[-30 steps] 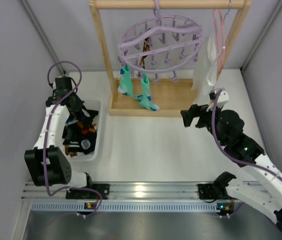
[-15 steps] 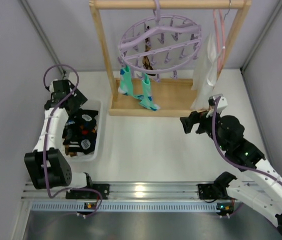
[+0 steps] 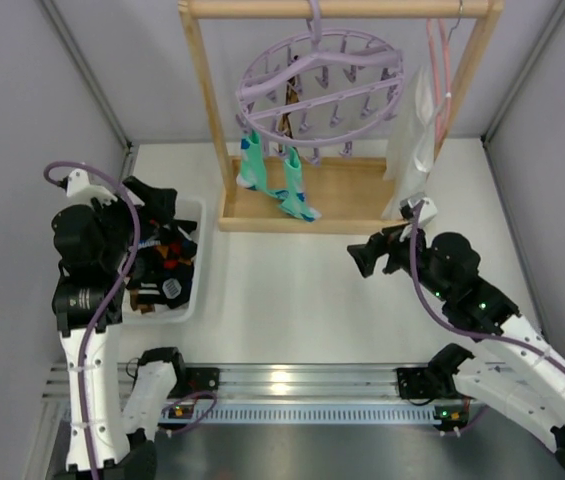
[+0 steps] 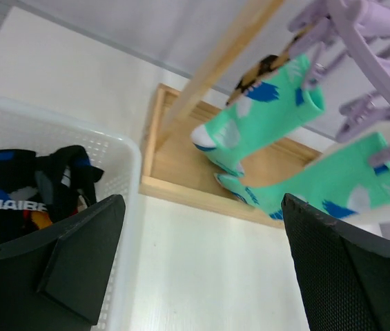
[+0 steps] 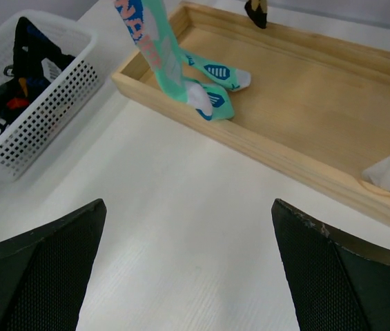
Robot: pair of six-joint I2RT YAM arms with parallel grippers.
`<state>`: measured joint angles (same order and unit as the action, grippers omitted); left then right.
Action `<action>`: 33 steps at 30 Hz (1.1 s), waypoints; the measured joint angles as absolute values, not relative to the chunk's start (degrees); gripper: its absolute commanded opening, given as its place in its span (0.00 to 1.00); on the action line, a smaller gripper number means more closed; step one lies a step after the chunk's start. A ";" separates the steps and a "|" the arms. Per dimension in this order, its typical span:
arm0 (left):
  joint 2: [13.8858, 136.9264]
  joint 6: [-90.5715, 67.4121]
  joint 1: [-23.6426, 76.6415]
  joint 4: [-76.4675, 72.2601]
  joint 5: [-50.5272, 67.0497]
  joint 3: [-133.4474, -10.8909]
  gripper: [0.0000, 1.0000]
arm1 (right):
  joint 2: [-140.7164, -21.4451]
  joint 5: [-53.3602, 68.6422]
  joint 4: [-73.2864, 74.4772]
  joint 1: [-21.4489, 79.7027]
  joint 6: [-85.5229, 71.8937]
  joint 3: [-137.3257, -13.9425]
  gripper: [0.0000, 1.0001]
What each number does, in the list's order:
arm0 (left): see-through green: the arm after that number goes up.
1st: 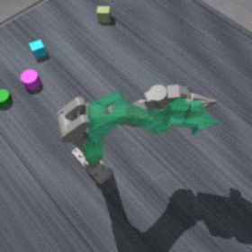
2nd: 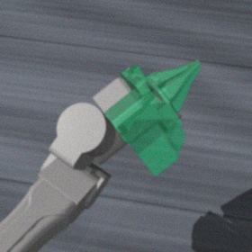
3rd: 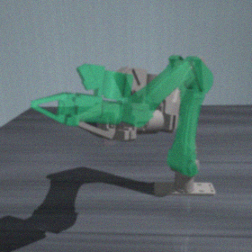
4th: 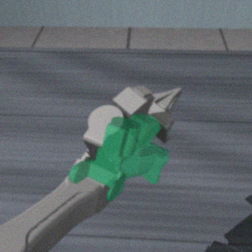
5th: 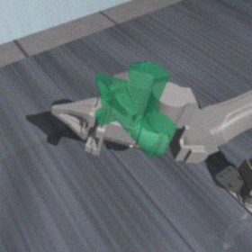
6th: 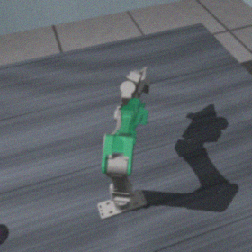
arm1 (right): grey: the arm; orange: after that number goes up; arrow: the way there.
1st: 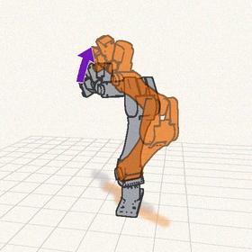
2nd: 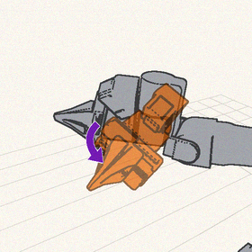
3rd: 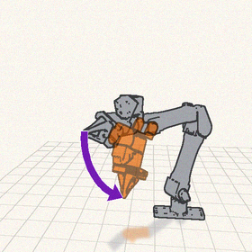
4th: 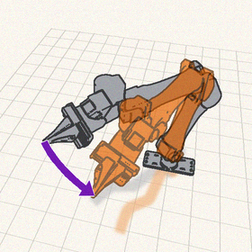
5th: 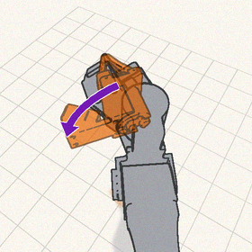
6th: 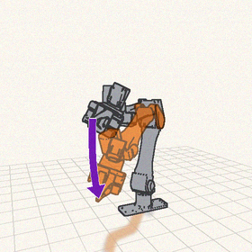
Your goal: Remove the socks clipped to the hanger
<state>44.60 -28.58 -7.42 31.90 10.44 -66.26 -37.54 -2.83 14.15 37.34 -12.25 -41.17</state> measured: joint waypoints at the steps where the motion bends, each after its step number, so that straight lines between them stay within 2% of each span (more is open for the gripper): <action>1: 43.27 -28.38 -7.42 31.99 11.99 -65.58 0.98 | -39.35 -1.63 13.02 37.34 -11.57 -41.08 1.00; 8: 35.05 -25.96 -7.31 35.64 18.59 -63.83 0.98 | -58.30 2.98 -2.72 37.30 -4.56 -41.08 0.99; 15: 33.56 -22.17 -2.72 38.79 15.57 -63.86 0.98 | -81.12 5.21 -12.91 37.26 5.78 -47.51 0.99; 18: 33.91 -21.08 -1.17 39.55 14.87 -63.83 0.98 | -86.96 6.24 -16.67 37.23 8.84 -50.81 0.95; 21: 34.04 -20.75 -0.73 40.03 14.72 -63.83 0.98 | -91.13 7.40 -21.17 37.21 10.76 -53.12 0.81; 23: 34.09 -20.73 -0.69 40.36 14.72 -63.83 0.98 | -92.55 8.25 -24.38 37.21 11.35 -53.30 0.63; 24: 34.15 -20.73 -0.64 40.45 14.76 -63.83 0.98 | -92.99 8.67 -25.67 37.21 11.31 -53.28 0.50; 25: 34.28 -20.75 -0.64 40.49 14.90 -63.83 0.98 | -93.19 9.13 -27.05 37.21 11.29 -53.25 0.23; 26: 34.46 -20.84 -0.64 40.56 15.11 -63.86 0.98 | -93.23 9.58 -28.34 37.21 11.31 -53.23 0.14; 28: 35.03 -21.21 -0.60 40.80 15.40 -64.10 0.98 | -93.01 10.15 -31.81 37.26 10.24 -52.40 0.04; 30: 36.05 -22.41 -0.58 40.97 15.66 -64.90 0.98 | -92.62 10.41 -34.89 37.50 9.39 -50.78 0.00; 33: 39.33 -25.08 -0.58 41.19 17.50 -67.99 0.98 | -90.28 9.26 -36.05 38.81 8.16 -47.97 0.00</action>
